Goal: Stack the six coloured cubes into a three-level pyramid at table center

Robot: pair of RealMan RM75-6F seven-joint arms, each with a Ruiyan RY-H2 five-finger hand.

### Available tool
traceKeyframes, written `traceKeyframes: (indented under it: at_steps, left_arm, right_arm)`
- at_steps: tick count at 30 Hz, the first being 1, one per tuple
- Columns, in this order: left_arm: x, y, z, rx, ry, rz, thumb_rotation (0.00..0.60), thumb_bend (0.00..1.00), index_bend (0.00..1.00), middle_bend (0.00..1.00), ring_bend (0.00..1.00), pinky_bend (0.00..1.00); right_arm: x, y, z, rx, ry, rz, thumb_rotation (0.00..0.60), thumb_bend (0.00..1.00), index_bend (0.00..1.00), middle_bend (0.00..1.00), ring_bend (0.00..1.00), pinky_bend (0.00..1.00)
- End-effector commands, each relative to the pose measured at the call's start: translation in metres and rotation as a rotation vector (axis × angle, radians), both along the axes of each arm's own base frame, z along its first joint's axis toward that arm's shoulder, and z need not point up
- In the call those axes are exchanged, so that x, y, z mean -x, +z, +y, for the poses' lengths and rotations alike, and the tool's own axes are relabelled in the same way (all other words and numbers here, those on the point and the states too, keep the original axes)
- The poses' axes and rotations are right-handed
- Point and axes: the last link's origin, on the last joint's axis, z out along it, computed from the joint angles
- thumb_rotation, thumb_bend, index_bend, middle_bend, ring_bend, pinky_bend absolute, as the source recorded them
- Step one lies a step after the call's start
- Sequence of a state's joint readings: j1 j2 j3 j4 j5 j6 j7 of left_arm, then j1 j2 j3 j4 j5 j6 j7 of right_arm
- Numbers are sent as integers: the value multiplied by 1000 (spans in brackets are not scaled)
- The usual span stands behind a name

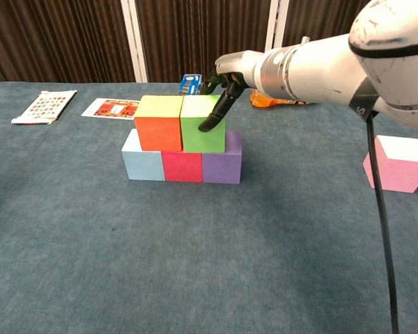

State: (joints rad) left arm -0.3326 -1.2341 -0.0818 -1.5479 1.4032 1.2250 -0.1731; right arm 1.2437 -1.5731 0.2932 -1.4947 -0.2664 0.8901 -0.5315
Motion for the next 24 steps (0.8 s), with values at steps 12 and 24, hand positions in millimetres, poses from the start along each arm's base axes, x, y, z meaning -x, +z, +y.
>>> traceKeyframes:
  at_steps: [12,24]
  left_arm:
    - [1,-1,0,3,2,-4,600,333,45,0,0,80]
    - [-8,4,9,-3,-51,11,600,332,46,0,0,81]
  right_arm:
    - [0,0,2,-2,0,6,600,295,356,201,65,60]
    - [7,18,7,20,6,1,600,295,142,192,21,43]
